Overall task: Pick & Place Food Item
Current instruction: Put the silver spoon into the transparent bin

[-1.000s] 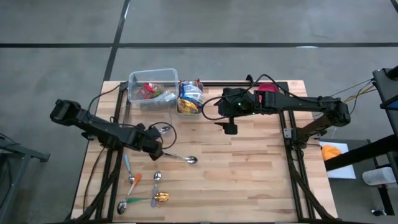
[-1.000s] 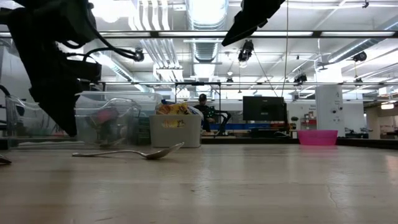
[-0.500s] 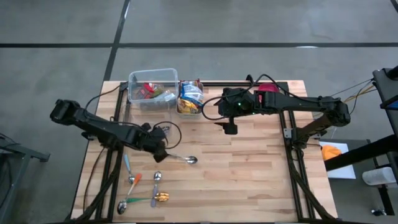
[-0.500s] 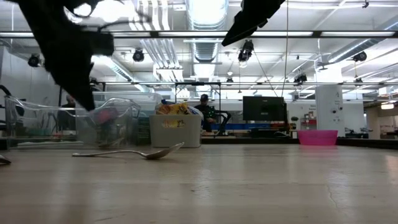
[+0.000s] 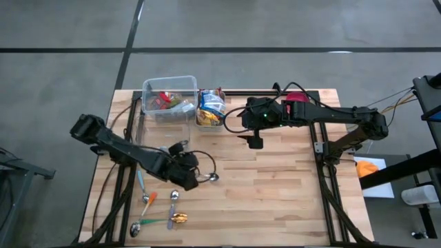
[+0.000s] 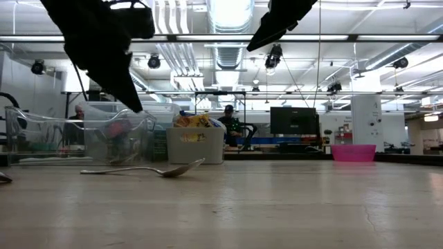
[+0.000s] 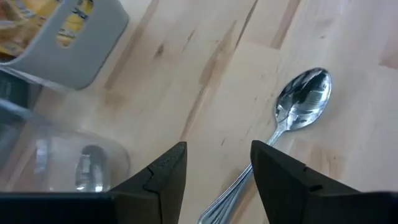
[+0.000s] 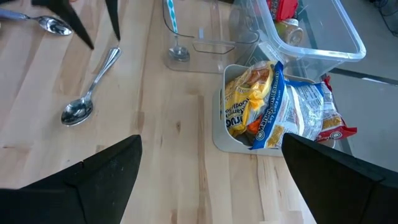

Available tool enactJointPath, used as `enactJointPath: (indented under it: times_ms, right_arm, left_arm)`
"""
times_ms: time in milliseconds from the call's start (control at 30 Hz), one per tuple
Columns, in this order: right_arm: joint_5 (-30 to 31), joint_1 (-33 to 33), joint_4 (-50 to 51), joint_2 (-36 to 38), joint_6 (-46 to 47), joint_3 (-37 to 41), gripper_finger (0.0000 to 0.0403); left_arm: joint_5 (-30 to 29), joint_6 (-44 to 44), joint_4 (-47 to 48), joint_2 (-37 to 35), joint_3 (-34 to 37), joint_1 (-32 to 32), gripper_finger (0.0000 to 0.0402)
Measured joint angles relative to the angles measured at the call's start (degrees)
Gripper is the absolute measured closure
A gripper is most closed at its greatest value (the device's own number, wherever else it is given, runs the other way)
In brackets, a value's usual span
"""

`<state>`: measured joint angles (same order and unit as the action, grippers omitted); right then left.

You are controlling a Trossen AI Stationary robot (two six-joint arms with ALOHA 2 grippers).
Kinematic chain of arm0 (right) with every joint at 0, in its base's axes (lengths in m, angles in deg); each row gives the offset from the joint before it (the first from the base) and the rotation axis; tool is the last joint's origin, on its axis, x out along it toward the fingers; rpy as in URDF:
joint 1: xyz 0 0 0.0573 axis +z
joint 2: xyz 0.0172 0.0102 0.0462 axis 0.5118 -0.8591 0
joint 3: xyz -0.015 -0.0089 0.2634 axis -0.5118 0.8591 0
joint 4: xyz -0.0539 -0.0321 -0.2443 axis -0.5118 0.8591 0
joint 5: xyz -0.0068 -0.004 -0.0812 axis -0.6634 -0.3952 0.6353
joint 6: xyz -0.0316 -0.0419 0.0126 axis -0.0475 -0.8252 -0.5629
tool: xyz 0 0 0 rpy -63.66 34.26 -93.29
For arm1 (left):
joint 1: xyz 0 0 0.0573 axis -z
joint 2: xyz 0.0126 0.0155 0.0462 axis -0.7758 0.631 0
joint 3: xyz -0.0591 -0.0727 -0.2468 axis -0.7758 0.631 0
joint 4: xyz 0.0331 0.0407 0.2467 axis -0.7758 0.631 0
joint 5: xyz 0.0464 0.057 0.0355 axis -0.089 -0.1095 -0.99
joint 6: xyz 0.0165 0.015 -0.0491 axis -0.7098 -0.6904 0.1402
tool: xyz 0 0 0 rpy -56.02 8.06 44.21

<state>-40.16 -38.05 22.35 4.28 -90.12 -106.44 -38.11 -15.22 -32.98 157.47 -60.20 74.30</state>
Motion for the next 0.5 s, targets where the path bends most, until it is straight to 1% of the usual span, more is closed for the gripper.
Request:
enactJointPath:
  times_ms: [200, 267, 300, 333, 433, 500]
  right_arm:
    - [0.0, 0.0, 0.0, 0.0, 0.0, 0.0, 0.0018]
    - [0.0, 0.0, 0.0, 0.0, 0.0, 0.0, 0.0018]
    - [0.0, 0.0, 0.0, 0.0, 0.0, 0.0, 0.0018]
    - [0.0, 0.0, 0.0, 0.0, 0.0, 0.0, 0.0018]
    - [0.0, 0.0, 0.0, 0.0, 0.0, 0.0, 0.0018]
    - [0.0, 0.0, 0.0, 0.0, 0.0, 0.0, 0.0018]
  left_arm:
    - [-0.6, -0.1, -1.4, 6.5, -1.3, -0.2, 0.0222]
    - [0.2, 1.0, -2.4, 7.5, -1.7, -0.2, 0.0222]
    - [0.9, 0.1, -3.1, 7.6, -1.8, -0.2, 0.0222]
    - [1.8, -2.1, -4.3, 7.6, -1.8, -0.1, 0.0222]
    - [5.9, -12.5, -11.5, 7.5, -0.9, 0.2, 0.0222]
    - [5.9, -15.2, -12.4, 7.5, -0.7, 0.4, 0.0222]
